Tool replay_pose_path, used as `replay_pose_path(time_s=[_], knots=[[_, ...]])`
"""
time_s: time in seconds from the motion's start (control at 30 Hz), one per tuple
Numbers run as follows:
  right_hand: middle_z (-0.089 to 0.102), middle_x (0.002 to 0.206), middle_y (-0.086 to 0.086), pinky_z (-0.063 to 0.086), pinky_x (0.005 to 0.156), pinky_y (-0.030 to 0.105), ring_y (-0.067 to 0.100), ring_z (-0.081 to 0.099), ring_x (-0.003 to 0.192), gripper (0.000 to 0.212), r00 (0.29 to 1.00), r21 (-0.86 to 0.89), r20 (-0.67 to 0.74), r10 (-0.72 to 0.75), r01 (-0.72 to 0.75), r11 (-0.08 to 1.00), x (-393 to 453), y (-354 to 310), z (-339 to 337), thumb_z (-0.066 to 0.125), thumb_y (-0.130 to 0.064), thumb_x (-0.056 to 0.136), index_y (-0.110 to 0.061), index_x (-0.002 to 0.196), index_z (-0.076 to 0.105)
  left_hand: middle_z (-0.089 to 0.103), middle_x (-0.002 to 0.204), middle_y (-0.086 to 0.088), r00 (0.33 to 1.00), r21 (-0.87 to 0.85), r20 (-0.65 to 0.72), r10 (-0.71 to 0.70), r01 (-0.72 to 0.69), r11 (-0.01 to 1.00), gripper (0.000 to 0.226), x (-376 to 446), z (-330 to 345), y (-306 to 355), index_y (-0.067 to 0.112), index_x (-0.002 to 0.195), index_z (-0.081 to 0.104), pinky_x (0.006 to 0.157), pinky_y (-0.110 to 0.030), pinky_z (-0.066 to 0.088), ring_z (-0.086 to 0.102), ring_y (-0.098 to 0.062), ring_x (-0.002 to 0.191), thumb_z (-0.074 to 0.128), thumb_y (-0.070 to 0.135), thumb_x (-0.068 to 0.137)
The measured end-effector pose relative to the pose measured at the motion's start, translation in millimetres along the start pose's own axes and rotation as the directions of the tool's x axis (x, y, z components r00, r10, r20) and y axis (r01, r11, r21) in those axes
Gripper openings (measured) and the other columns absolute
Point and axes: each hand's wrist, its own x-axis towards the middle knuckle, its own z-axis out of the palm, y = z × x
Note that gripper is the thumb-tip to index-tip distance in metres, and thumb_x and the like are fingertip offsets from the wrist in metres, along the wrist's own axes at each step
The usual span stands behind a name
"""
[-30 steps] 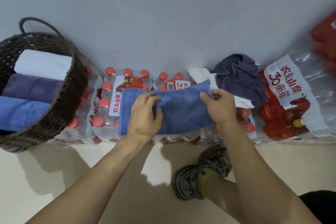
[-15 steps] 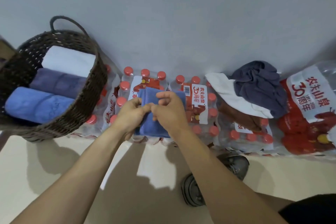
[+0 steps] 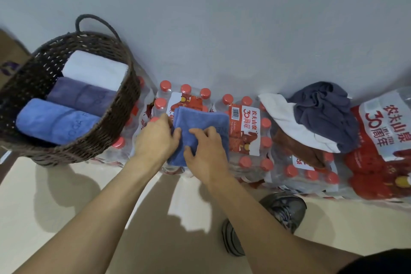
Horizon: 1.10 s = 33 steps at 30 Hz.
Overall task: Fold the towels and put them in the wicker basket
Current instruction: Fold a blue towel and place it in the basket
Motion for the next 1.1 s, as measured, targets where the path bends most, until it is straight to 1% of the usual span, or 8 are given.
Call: replay_pose_path(time_s=[0.2,0.4,0.53,0.63,0.7,0.8,1.0,1.1], knots=[[0.044,0.125,0.005,0.046,0.098,0.032,0.021,0.051,0.114,0.046,0.998,0.094,0.052,0.047,-0.052,0.994,9.6,3.3,-2.6,0.065,-0.023,0.092,-0.022,0.135,0.049,0.052,0.051,0.002,0.87,0.144,0.478,-0.116,0.052,0.988,0.048,-4.4,-29.1,7.6,0.015,0.062,0.055,0.043,-0.025,0.033,0.049,-0.013,0.046,0.075,0.057,0.074],[0.057,0.105,0.0,0.051,0.089,0.03,0.017,0.058,0.093,0.047,0.968,0.238,0.252,0.022,-0.083,0.968,21.2,17.7,-36.4,0.064,-0.007,0.09,-0.018,0.135,0.053,0.062,0.081,-0.005,0.918,-0.046,0.388,-0.087,0.114,0.992,0.025,-26.7,-23.1,17.6,0.012,0.09,0.057,0.06,-0.03,0.044,0.058,-0.025,0.072,0.075,0.025,0.08],[0.04,0.127,-0.001,0.048,0.091,0.025,0.015,0.053,0.108,0.077,0.993,0.347,0.072,-0.095,0.064,0.936,20.5,11.3,-75.2,0.074,-0.004,0.077,-0.031,0.142,0.042,0.068,0.083,-0.007,0.948,-0.364,0.281,0.15,-0.04,0.931,0.025,-26.7,-44.3,35.5,0.012,0.087,0.054,0.071,-0.043,0.053,0.063,-0.028,0.073,0.075,0.006,0.074],[0.025,0.147,-0.003,0.035,0.104,0.029,0.02,0.029,0.133,0.085,0.963,0.157,0.046,-0.264,0.254,0.954,17.9,0.6,-110.3,0.075,-0.005,0.068,-0.041,0.139,0.044,0.069,0.087,0.004,0.927,-0.43,0.156,0.342,-0.248,0.868,0.028,-29.7,-63.2,46.6,0.021,0.09,0.059,0.076,-0.045,0.054,0.065,-0.024,0.077,0.071,0.003,0.073],[0.034,0.147,-0.007,0.033,0.106,0.035,0.02,0.029,0.133,0.066,0.956,-0.081,0.166,-0.241,0.256,0.963,17.8,-3.5,-130.8,0.08,-0.013,0.064,-0.039,0.121,0.06,0.071,0.091,0.006,0.891,-0.504,0.144,0.431,-0.309,0.807,0.029,-29.6,-72.5,50.4,0.024,0.094,0.064,0.079,-0.044,0.054,0.067,-0.021,0.08,0.073,0.003,0.076],[0.06,0.113,-0.007,0.048,0.088,0.036,0.021,0.055,0.107,0.043,0.945,-0.275,0.319,-0.074,0.167,0.947,17.9,2.0,-148.8,0.083,-0.024,0.061,-0.033,0.1,0.068,0.074,0.102,0.0,0.843,-0.691,0.212,0.493,-0.228,0.686,0.026,-25.4,-77.4,48.5,0.017,0.106,0.069,0.089,-0.042,0.056,0.071,-0.02,0.095,0.074,0.004,0.084],[0.071,0.08,-0.004,0.051,0.063,0.028,0.011,0.065,0.071,0.026,0.846,0.205,0.531,0.04,-0.174,0.963,11.5,55.7,-165.8,0.089,-0.03,0.066,-0.019,0.08,0.069,0.074,0.102,-0.002,0.837,-0.79,0.3,0.458,-0.051,0.611,0.018,-16.7,-54.8,40.7,0.016,0.109,0.07,0.086,-0.032,0.057,0.071,-0.019,0.098,0.067,0.014,0.091],[0.076,0.097,0.008,0.056,0.062,0.029,0.02,0.072,0.079,0.034,0.796,0.435,0.603,0.058,-0.389,0.812,5.2,91.5,-157.3,0.083,-0.025,0.075,-0.009,0.102,0.071,0.075,0.089,0.003,0.898,-0.812,0.314,0.309,0.085,0.578,0.018,-18.7,-25.5,50.9,0.014,0.109,0.069,0.08,-0.029,0.055,0.07,-0.015,0.089,0.067,0.014,0.091]])
